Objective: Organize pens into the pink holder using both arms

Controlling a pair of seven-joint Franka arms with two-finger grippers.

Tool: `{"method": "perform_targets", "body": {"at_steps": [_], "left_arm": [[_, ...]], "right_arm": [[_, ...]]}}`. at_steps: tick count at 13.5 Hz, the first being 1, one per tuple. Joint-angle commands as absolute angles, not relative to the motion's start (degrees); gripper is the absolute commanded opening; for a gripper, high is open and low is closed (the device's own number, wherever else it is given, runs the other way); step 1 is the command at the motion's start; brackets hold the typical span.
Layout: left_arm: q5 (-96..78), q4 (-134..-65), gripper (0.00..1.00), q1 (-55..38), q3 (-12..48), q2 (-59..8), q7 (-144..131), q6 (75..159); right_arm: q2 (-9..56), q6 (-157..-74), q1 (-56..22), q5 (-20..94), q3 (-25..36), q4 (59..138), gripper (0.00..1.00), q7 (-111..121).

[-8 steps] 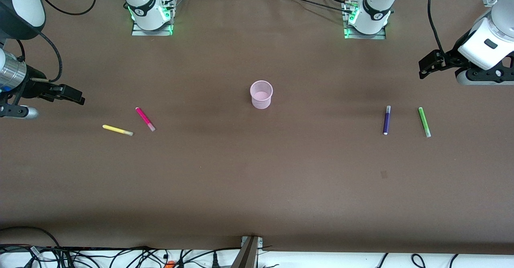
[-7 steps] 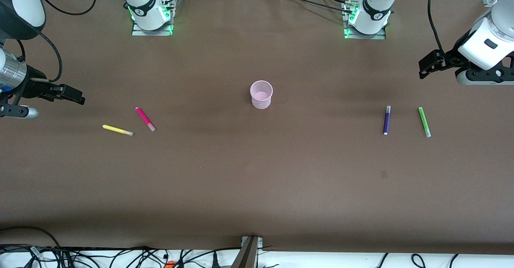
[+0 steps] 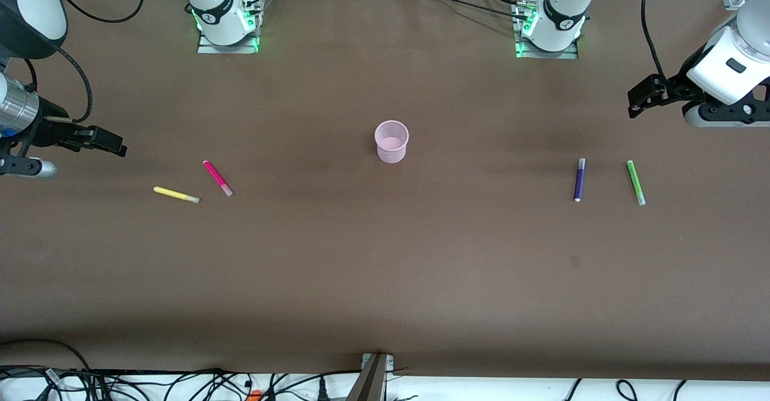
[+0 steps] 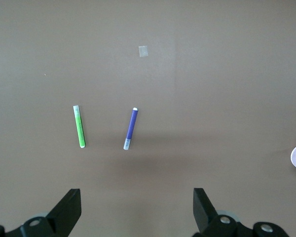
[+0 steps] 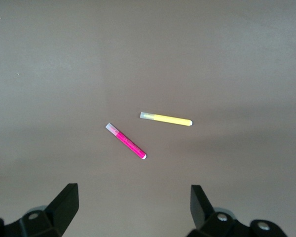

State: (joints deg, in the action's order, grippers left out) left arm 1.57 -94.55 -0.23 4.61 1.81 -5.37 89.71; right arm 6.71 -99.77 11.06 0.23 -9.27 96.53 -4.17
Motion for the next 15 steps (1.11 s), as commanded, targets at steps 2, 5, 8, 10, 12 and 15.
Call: {"method": "perform_targets", "body": {"at_steps": [2, 5, 8, 10, 12, 15], "left_arm": [[2.72, -93.16, 1.0, -0.09, 4.75, 1.58, -4.66, 88.33], [2.38, -93.08, 1.0, 0.0, 4.75, 1.67, -5.18, 87.98], [2.02, -93.16, 1.0, 0.17, 4.75, 1.58, -4.39, 87.1], [2.11, -93.08, 1.0, 0.44, 4.57, 1.5, -4.31, 87.01], [2.63, -93.16, 1.0, 0.09, 4.75, -0.51, -2.65, 86.84], [3.68, -93.16, 1.0, 0.53, 4.31, -7.18, 0.96, 86.13]], "right_arm": [[8.96, -98.96, 9.76, 1.14, -9.93, 95.97, 1.0, -4.22], [12.38, -100.1, 8.17, 0.7, -9.84, 95.98, 1.0, -4.04], [13.62, -104.83, 7.65, 0.7, -9.93, 100.96, 1.0, -3.87], [13.45, -111.41, 7.03, 0.7, -10.11, 108.16, 1.0, -3.43], [13.53, -119.23, 6.07, 0.62, -11.33, 115.36, 1.0, -3.17], [15.9, -125.15, 5.8, 0.79, -11.16, 120.75, 1.0, 4.01]]}}
